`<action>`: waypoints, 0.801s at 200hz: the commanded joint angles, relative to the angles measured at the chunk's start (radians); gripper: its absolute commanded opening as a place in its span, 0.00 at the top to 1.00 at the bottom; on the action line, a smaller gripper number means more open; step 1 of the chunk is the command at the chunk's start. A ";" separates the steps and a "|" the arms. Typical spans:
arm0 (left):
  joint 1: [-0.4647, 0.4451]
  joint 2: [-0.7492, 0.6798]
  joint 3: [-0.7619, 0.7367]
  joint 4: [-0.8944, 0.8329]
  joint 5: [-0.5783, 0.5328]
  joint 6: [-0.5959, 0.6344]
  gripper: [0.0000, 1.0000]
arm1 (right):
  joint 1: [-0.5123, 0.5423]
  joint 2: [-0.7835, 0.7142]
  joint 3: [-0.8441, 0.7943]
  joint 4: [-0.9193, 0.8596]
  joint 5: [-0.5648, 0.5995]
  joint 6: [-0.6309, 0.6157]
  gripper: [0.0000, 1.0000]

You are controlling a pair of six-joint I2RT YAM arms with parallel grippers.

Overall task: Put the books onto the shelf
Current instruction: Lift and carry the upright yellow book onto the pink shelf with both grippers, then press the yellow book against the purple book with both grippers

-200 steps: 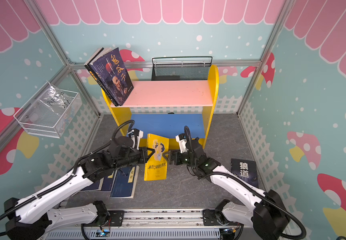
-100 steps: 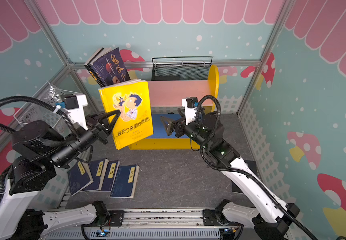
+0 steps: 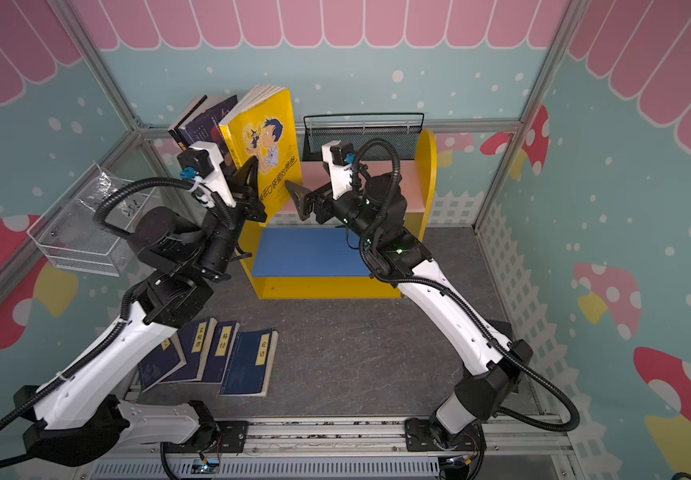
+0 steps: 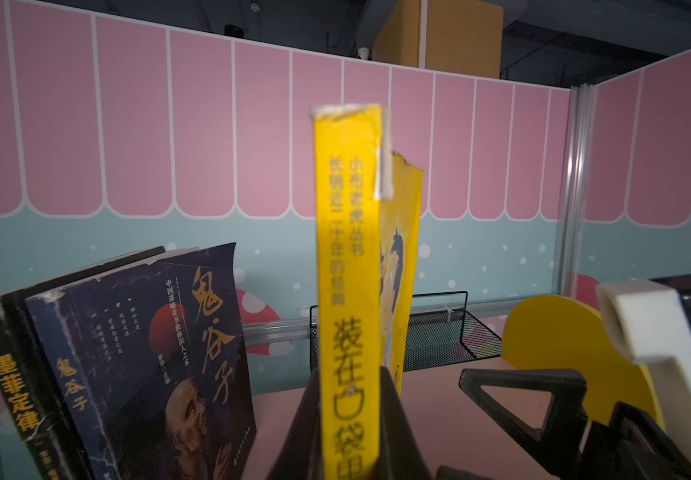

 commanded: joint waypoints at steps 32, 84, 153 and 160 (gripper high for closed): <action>0.156 0.034 -0.025 0.273 0.019 -0.088 1.00 | -0.004 0.201 0.212 0.000 -0.002 -0.024 0.00; 0.219 0.053 -0.085 0.306 0.038 -0.143 1.00 | -0.004 0.345 0.283 -0.026 -0.006 -0.004 0.01; 0.262 0.081 -0.125 0.344 0.061 -0.170 1.00 | -0.004 0.432 0.329 -0.025 -0.020 0.015 0.01; 0.264 0.084 -0.123 0.344 0.061 -0.170 1.00 | -0.003 0.437 0.334 -0.025 -0.023 0.015 0.01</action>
